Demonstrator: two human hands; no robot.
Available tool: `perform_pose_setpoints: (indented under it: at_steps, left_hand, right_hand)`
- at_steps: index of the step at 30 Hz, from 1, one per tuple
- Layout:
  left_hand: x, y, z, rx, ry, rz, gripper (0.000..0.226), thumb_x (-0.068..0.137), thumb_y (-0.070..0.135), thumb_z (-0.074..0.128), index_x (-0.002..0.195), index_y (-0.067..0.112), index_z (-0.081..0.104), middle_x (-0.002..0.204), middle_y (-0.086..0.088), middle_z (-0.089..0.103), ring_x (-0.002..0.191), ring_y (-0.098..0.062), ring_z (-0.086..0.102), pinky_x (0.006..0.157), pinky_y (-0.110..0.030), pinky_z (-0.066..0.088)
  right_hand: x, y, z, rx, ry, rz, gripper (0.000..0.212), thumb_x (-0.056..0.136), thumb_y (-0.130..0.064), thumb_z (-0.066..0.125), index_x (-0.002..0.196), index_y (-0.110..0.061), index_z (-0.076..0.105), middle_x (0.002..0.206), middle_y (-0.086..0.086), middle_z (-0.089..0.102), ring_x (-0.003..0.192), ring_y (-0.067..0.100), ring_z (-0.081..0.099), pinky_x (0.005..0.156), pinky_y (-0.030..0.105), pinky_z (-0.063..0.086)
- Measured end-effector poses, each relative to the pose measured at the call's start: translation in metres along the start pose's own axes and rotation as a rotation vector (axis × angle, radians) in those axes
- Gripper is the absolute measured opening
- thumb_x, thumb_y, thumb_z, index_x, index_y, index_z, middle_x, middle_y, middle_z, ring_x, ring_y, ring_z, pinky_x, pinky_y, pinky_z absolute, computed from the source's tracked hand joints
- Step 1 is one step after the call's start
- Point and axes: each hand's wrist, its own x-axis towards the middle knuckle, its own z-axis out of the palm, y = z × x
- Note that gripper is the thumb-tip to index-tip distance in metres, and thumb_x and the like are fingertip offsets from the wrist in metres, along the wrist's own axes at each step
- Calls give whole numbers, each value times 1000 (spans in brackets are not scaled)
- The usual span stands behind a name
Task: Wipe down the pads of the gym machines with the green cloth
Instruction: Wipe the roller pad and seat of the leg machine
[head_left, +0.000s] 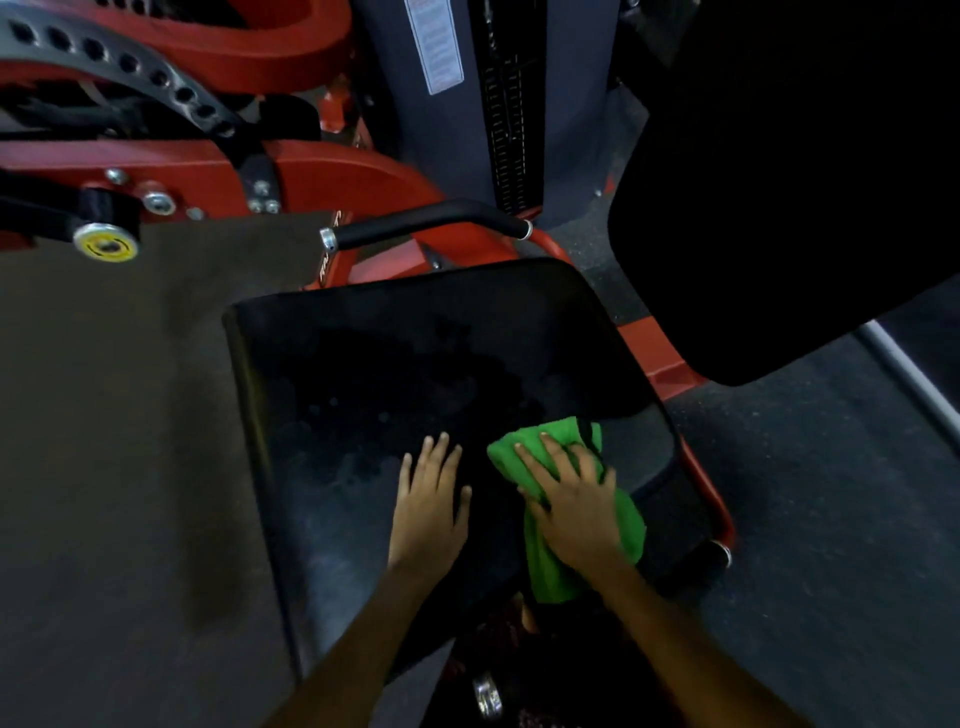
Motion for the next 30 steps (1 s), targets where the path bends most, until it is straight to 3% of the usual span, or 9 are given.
perform_pose_setpoints:
  at_steps: [2, 7, 11, 14, 18, 22, 25, 27, 30]
  left_hand:
    - [-25, 4, -1, -39, -6, 14, 49, 94, 31, 35, 132, 4, 51, 143, -12, 46, 138, -21, 26, 116, -35, 10]
    - [-31, 8, -1, 12, -26, 17, 54, 99, 41, 30, 134, 5, 48, 147, -14, 41, 139, -22, 26, 116, -39, 13]
    - [-32, 7, 0, 6, -21, 32, 64, 102, 48, 17, 132, 3, 50, 145, -16, 42, 139, -24, 26, 115, -40, 12]
    - [-29, 7, -3, 6, -38, 40, 70, 101, 51, 12, 127, 1, 55, 140, -17, 48, 137, -24, 26, 115, -41, 11]
    - [-31, 8, -7, -84, -58, -5, 78, 95, 61, 14, 134, 4, 51, 147, -11, 42, 142, -20, 23, 118, -33, 1]
    - [-26, 33, -16, -397, -68, -240, 65, 90, 55, 32, 121, 6, 63, 142, -10, 47, 141, -23, 28, 119, -36, 3]
    - [-32, 60, -28, -892, -181, -380, 33, 101, 38, 36, 99, 20, 63, 114, -9, 62, 120, -30, 51, 111, -45, 30]
    - [-48, 55, -29, -753, -175, -309, 42, 103, 36, 30, 117, 13, 61, 128, -11, 58, 128, -28, 46, 114, -42, 25]
    - [-82, 12, -32, -235, -55, -259, 46, 102, 34, 33, 137, 10, 49, 151, -9, 37, 144, -22, 23, 117, -40, 1]
  right_hand:
    - [3, 30, 0, -44, -27, 0, 52, 84, -49, 44, 135, -38, 46, 130, 1, 59, 105, 33, 59, 73, 60, 49]
    - [22, 13, -4, 117, -47, 518, 51, 93, -41, 52, 142, -31, 43, 147, 9, 41, 126, 40, 36, 95, 65, 29]
    - [2, -46, -6, 111, -50, 319, 53, 77, -41, 63, 129, -31, 58, 129, 8, 59, 106, 38, 56, 79, 66, 43]
    - [-12, -61, -9, 117, -68, 264, 63, 67, -39, 77, 127, -34, 59, 127, 4, 61, 103, 33, 60, 74, 60, 47]
    - [-17, -56, -21, 374, -87, 271, 50, 90, -33, 58, 139, -32, 47, 144, 1, 45, 126, 33, 40, 92, 55, 35]
    - [-27, -65, -39, 636, -80, 303, 46, 97, -32, 49, 142, -29, 42, 147, -4, 37, 135, 24, 26, 104, 47, 27]
    - [-39, -75, -44, 694, -61, 358, 47, 97, -24, 47, 143, -30, 41, 148, -4, 36, 136, 22, 25, 106, 43, 26]
    - [-48, -78, -44, 732, -44, 394, 46, 97, -27, 48, 142, -30, 41, 147, -3, 36, 136, 21, 24, 106, 43, 25]
    - [-54, -88, -44, 732, -38, 382, 45, 96, -35, 51, 140, -31, 44, 145, -4, 38, 134, 21, 27, 104, 45, 28]
